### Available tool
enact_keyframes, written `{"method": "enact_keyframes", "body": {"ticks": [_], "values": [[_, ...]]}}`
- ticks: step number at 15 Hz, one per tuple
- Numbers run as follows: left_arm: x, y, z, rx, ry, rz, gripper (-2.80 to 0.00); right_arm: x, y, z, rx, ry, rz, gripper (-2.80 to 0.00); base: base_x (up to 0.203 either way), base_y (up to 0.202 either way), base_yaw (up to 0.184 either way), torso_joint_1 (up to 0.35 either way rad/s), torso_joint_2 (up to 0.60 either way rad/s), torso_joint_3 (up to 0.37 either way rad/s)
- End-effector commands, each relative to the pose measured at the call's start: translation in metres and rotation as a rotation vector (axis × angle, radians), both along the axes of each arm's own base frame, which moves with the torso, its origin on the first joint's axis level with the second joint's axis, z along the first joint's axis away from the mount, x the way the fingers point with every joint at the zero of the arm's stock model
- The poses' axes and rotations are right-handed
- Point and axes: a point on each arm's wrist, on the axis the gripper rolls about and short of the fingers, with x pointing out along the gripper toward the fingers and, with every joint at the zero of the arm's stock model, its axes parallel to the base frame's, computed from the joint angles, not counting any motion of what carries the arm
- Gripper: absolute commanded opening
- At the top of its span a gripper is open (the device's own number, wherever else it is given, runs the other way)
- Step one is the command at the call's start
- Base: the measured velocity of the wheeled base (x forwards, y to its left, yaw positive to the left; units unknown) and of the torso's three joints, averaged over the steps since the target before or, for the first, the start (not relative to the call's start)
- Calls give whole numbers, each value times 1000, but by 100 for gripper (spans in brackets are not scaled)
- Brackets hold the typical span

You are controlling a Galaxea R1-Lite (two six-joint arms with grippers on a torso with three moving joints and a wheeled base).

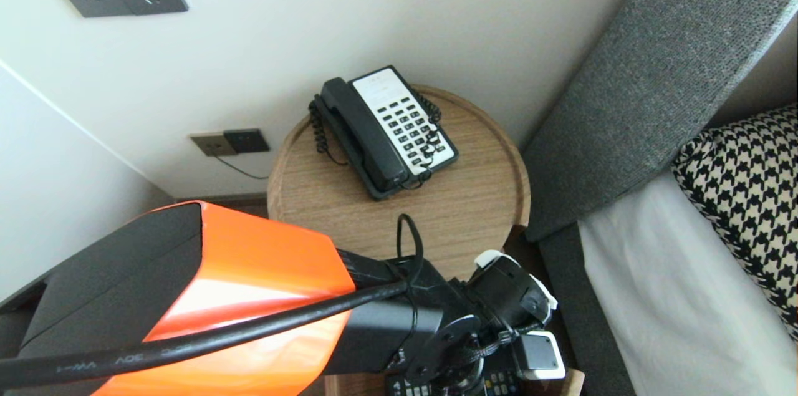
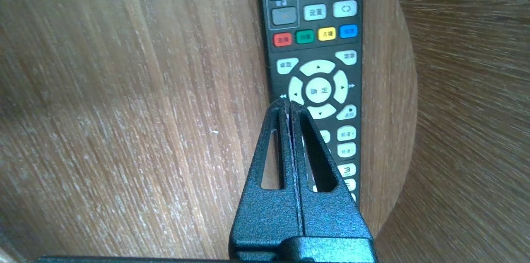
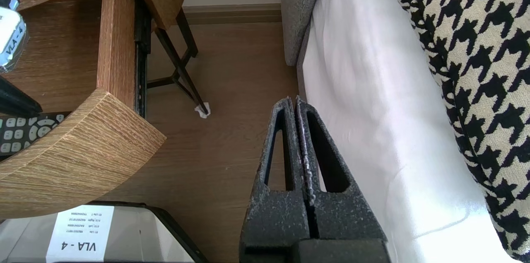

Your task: Take the remote control out of the drawer one by one and place them on the table

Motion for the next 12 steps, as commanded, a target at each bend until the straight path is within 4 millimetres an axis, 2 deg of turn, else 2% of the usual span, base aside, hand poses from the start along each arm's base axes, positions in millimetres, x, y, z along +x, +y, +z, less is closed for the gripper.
{"method": "enact_keyframes", "body": {"ticks": [1, 9, 10, 12], "values": [[0, -1, 5, -14, -6, -3, -280, 0, 0, 0, -1, -5, 0, -280, 0, 0, 0, 0, 0, 0], [-8, -6, 2, -11, 6, -28, -280, 0, 0, 0, -1, -5, 0, -280, 0, 0, 0, 0, 0, 0], [-8, -6, 2, -10, 7, -28, 0, 0, 0, 0, -1, -5, 0, -280, 0, 0, 0, 0, 0, 0], [-8, -6, 3, -7, 4, -32, 0, 0, 0, 0, -1, -5, 0, -280, 0, 0, 0, 0, 0, 0]]}}
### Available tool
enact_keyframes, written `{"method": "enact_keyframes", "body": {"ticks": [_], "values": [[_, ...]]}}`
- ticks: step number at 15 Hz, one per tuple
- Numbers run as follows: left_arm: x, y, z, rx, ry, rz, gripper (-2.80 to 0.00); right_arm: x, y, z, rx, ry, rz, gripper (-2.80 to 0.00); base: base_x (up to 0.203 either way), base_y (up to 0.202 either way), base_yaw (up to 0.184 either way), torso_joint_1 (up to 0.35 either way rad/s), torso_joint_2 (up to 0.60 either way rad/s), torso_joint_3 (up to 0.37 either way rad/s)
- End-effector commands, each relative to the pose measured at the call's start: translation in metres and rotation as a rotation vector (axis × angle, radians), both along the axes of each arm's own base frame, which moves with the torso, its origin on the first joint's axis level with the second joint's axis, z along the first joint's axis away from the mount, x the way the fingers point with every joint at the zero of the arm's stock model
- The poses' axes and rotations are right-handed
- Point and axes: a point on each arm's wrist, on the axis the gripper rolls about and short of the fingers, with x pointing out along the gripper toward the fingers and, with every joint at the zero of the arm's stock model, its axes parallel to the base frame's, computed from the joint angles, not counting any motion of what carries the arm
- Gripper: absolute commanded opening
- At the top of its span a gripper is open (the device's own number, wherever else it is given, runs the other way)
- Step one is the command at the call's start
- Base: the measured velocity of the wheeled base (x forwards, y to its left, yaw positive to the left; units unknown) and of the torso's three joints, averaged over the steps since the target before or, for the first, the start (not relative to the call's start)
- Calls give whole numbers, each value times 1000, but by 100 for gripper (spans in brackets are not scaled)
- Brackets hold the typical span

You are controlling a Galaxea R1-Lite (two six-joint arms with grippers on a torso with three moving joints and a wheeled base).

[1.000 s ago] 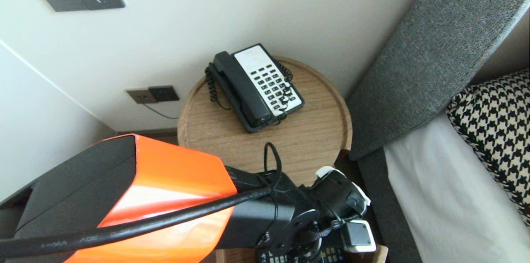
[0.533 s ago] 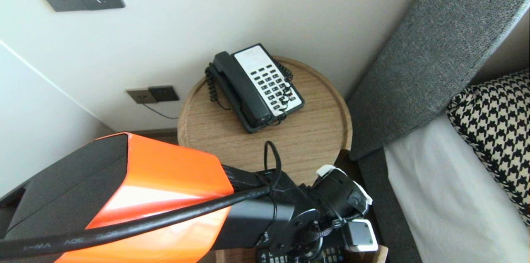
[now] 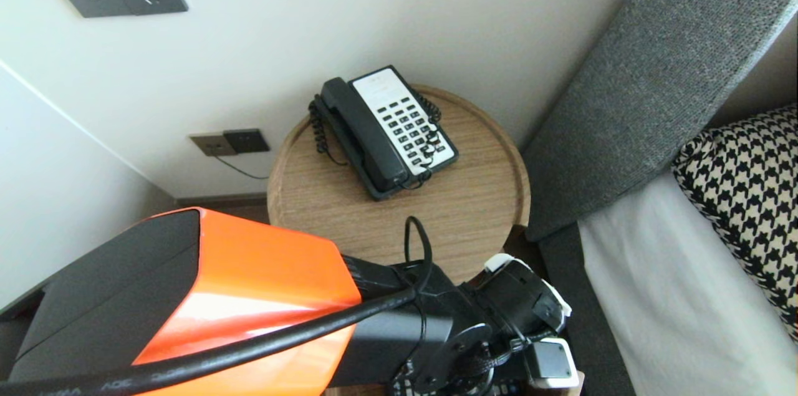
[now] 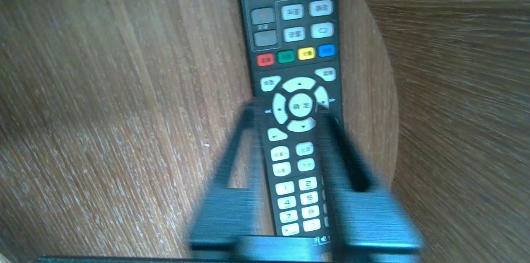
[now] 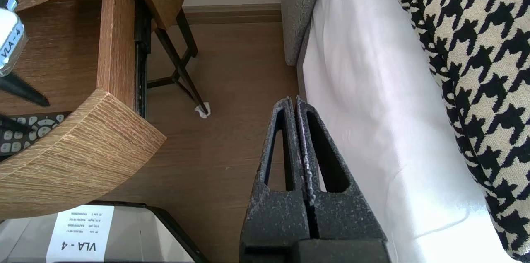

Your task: Take the remote control out of the drawer one by one and place them on the table

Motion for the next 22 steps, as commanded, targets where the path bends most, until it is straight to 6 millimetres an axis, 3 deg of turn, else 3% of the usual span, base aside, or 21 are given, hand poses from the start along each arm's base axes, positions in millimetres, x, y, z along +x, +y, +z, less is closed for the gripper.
{"method": "enact_keyframes", "body": {"ticks": [1, 5, 16, 22], "values": [[-1, 3, 0, 19, -2, -10, 0, 0, 0, 0, -1, -5, 1, -280, 0, 0, 0, 0, 0, 0], [-4, 5, -6, 44, 8, -20, 0, 0, 0, 0, -1, -5, 0, -280, 0, 0, 0, 0, 0, 0], [-17, -14, -26, 98, 14, -62, 0, 0, 0, 0, -1, -5, 0, -280, 0, 0, 0, 0, 0, 0], [-19, -12, -25, 123, 8, -58, 0, 0, 0, 0, -1, -5, 0, -280, 0, 0, 0, 0, 0, 0]]}}
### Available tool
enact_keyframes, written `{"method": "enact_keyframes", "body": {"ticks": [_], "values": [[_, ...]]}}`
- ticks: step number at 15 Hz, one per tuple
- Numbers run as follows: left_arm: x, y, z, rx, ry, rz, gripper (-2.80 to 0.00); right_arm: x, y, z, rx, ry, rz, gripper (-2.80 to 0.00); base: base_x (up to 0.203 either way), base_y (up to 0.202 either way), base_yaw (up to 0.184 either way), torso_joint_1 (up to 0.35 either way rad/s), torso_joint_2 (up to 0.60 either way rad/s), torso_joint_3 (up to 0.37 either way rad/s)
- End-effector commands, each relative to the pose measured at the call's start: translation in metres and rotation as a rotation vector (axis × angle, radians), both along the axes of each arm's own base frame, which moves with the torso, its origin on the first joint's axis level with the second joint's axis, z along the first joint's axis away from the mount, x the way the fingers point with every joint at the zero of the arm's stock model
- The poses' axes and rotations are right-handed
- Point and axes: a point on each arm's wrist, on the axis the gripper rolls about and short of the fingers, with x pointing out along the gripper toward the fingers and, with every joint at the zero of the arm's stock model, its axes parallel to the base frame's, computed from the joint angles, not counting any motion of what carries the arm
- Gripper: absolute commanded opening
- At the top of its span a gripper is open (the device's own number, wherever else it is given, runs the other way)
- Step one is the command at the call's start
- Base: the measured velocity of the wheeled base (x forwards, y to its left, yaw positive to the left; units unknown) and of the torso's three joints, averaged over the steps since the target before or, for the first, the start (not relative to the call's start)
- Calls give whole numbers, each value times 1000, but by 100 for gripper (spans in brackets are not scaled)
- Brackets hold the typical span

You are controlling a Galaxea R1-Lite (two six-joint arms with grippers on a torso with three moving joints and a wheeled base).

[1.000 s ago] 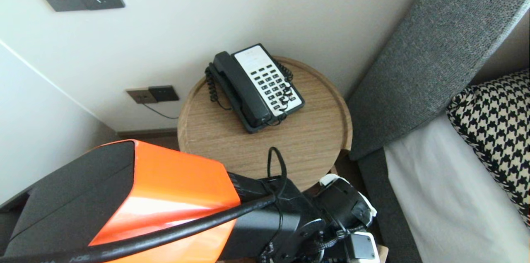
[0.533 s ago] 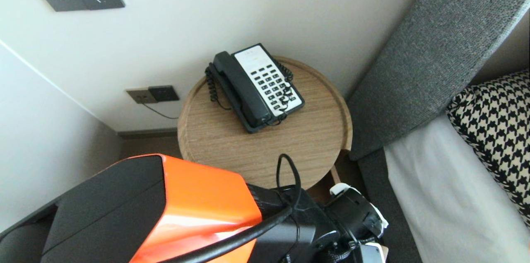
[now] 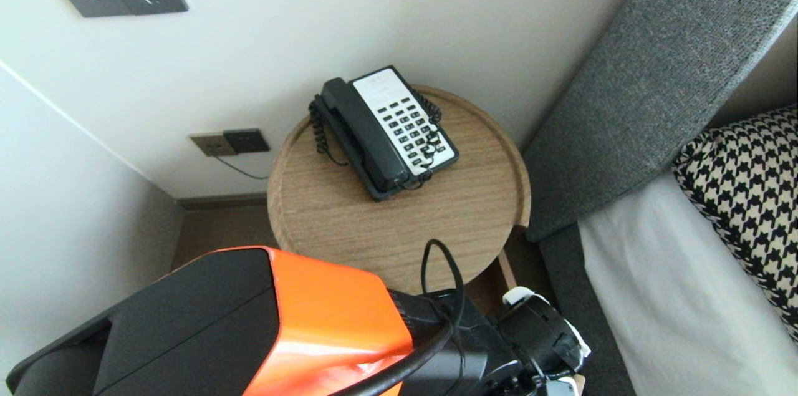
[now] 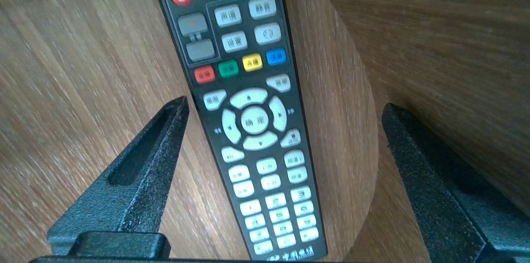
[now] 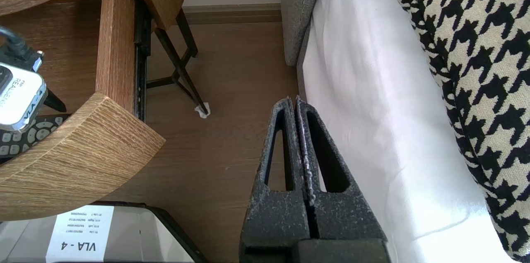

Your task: Take the remote control out of the drawer one by one and place them on the table

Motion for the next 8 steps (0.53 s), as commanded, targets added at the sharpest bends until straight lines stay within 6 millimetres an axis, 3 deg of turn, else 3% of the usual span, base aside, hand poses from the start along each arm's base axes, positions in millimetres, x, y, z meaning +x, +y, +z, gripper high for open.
{"method": "enact_keyframes", "body": {"ticks": [1, 8], "values": [[-3, -1, -1, 13, -11, -5, 0, 0, 0, 0, -1, -5, 0, -280, 0, 0, 0, 0, 0, 0], [1, -1, -4, 29, -77, 46, 0, 0, 0, 0, -1, -5, 0, -280, 0, 0, 0, 0, 0, 0]]}}
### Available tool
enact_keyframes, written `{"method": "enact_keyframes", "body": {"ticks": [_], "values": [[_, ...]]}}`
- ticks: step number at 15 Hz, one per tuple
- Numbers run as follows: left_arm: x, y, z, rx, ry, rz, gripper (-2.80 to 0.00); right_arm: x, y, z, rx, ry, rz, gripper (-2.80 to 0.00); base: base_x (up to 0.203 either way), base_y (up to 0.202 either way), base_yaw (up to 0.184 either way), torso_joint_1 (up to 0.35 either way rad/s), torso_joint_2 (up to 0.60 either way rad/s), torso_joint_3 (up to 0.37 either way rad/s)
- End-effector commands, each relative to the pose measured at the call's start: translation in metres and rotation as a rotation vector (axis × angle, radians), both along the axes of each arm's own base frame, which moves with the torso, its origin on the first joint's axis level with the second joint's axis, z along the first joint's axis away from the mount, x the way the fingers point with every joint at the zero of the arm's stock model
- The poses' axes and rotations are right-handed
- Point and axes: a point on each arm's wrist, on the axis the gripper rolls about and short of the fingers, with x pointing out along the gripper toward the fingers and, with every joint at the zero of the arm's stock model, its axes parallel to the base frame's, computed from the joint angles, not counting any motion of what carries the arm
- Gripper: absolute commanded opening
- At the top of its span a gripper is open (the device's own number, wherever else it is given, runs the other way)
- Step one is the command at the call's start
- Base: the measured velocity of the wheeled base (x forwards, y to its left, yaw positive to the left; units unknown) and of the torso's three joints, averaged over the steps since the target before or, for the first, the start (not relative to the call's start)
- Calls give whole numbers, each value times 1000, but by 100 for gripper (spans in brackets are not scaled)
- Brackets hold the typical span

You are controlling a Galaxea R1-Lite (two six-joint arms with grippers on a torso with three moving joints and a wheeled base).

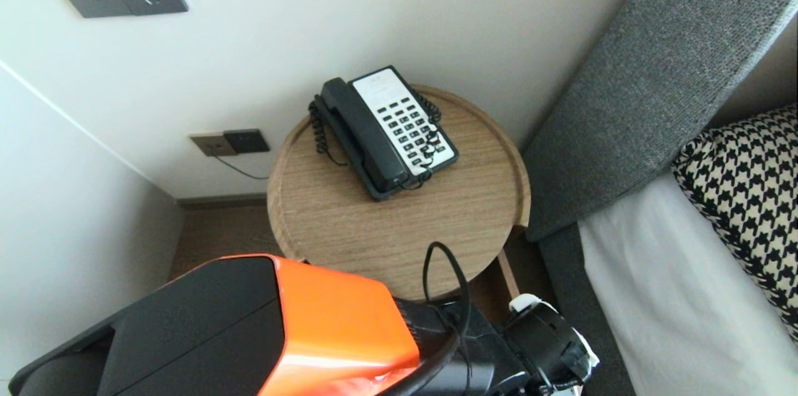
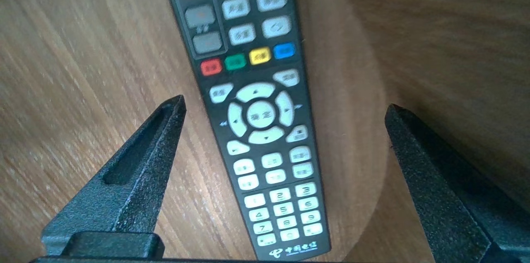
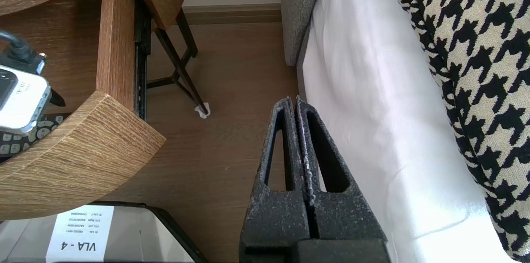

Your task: Take the remote control out of the drawer one by one and place them on the table

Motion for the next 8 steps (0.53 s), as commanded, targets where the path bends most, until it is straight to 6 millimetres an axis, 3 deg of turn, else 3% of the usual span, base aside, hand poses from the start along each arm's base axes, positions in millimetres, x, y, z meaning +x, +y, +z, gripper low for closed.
{"method": "enact_keyframes", "body": {"ticks": [1, 8], "values": [[3, 1, -3, 14, -19, 23, 0, 0, 0, 0, -1, -5, 0, -280, 0, 0, 0, 0, 0, 0], [13, -5, 0, -76, -89, 64, 0, 0, 0, 0, -1, -5, 0, -280, 0, 0, 0, 0, 0, 0]]}}
